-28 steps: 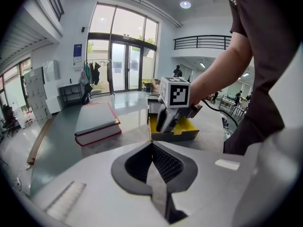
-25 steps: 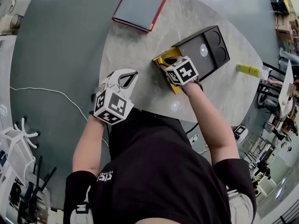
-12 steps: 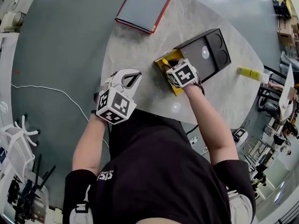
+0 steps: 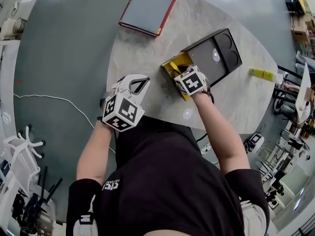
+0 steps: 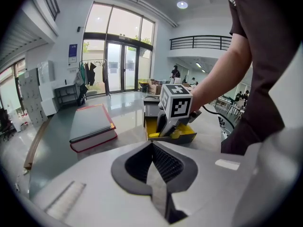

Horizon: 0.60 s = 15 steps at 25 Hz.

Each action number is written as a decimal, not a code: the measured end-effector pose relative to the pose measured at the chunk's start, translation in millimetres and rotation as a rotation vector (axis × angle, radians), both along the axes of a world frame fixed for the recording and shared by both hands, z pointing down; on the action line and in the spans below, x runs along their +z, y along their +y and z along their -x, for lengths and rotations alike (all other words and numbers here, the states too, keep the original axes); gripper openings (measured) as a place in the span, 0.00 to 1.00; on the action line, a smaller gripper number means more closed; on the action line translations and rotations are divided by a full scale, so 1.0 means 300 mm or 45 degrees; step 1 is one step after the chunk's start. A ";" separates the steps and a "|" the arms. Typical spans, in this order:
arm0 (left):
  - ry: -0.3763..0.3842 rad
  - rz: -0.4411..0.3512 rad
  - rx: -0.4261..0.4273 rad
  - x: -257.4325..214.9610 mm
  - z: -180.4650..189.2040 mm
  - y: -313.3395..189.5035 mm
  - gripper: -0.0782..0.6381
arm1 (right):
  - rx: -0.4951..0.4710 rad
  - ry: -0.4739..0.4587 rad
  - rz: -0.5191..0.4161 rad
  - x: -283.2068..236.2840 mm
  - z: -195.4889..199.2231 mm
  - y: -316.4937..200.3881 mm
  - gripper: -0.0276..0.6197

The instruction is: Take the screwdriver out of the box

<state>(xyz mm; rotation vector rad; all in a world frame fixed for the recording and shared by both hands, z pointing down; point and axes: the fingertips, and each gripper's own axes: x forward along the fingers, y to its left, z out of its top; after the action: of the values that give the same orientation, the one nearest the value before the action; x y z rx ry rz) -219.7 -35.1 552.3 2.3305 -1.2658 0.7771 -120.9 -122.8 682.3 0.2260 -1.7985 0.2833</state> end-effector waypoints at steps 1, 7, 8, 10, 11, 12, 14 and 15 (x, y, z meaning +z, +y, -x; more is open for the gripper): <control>0.000 0.000 0.005 -0.002 -0.002 0.001 0.11 | 0.005 -0.007 -0.007 0.000 -0.001 0.000 0.20; -0.011 -0.012 0.037 -0.016 -0.008 -0.005 0.11 | 0.011 -0.007 -0.041 -0.008 -0.002 -0.006 0.17; -0.012 -0.014 0.042 -0.019 -0.011 -0.002 0.11 | 0.014 0.002 -0.043 -0.007 -0.009 -0.001 0.17; -0.013 -0.020 0.053 -0.025 -0.013 0.006 0.11 | 0.024 0.011 -0.050 -0.004 -0.026 0.010 0.18; -0.015 -0.023 0.057 -0.027 -0.011 0.011 0.11 | 0.029 0.008 -0.057 -0.002 -0.031 0.013 0.19; -0.017 -0.025 0.062 -0.028 -0.009 0.015 0.11 | 0.035 0.002 -0.066 -0.001 -0.032 0.014 0.19; -0.020 -0.029 0.075 -0.030 -0.003 0.022 0.11 | 0.042 0.001 -0.074 0.002 -0.025 0.015 0.19; -0.021 -0.032 0.083 -0.032 0.000 0.025 0.11 | 0.042 0.006 -0.074 0.003 -0.020 0.016 0.17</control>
<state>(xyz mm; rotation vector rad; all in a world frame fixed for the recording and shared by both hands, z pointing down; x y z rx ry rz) -219.8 -27.7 542.7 2.4006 -1.2189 0.8076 -115.1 -118.0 683.2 0.2975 -1.8013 0.2536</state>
